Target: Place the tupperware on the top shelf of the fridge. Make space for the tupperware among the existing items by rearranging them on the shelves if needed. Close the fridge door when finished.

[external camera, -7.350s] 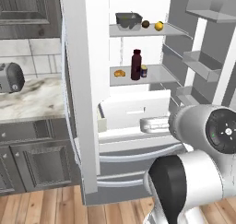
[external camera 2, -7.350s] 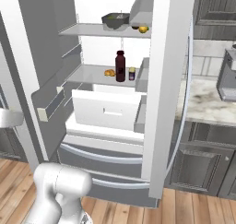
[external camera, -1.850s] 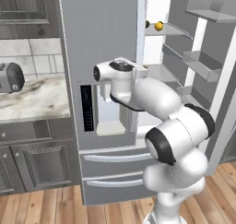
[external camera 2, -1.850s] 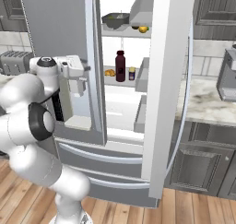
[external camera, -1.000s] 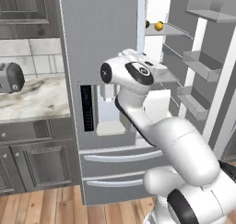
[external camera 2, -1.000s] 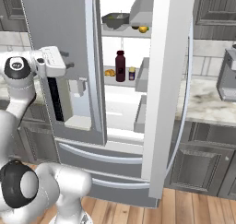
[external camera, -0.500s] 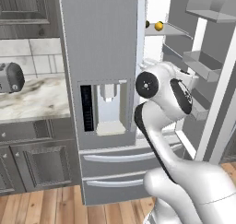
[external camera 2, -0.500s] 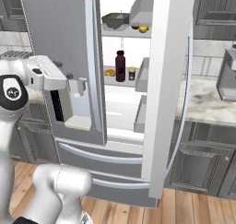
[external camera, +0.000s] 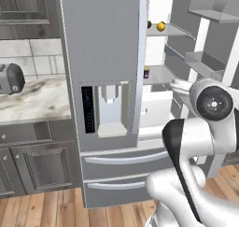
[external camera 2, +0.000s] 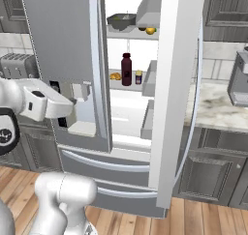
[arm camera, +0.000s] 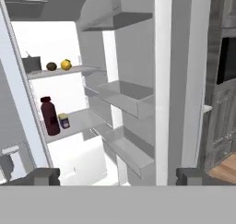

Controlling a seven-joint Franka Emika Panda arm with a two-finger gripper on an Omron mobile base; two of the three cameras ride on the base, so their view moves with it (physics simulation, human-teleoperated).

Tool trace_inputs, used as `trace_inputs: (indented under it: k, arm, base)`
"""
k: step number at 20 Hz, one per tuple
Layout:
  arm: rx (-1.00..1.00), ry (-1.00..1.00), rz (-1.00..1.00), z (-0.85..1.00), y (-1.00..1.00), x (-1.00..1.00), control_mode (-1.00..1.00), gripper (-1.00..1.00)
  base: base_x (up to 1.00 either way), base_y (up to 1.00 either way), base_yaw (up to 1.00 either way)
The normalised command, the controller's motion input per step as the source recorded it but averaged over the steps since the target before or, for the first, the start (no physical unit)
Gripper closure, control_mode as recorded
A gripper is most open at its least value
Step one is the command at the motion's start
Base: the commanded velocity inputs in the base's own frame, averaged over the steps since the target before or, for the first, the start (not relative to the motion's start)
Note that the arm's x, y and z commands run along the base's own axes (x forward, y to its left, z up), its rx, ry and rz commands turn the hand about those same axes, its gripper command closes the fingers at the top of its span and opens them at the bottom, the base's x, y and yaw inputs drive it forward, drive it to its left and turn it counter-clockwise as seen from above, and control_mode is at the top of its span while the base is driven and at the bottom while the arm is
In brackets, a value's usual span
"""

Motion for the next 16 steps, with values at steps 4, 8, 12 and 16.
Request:
trace_inputs:
  k: [4, 8, 12, 16]
  arm:
    - [0.08, 0.15, 0.07, 0.00, -0.18, -1.00, -1.00, -1.00]
    - [0.06, 0.11, 0.03, 0.00, -0.26, -1.00, -1.00, -1.00]
    - [0.11, 0.10, 0.08, 0.05, -0.76, -1.00, -1.00, -1.00]
    - [0.12, 0.01, -0.01, 0.08, -1.00, -1.00, -1.00, -1.00]
  base:
    - [0.00, 0.00, 0.00]
    - [0.00, 0.00, 0.00]
    - [0.00, 0.00, 0.00]
    - [0.00, 0.00, 0.00]
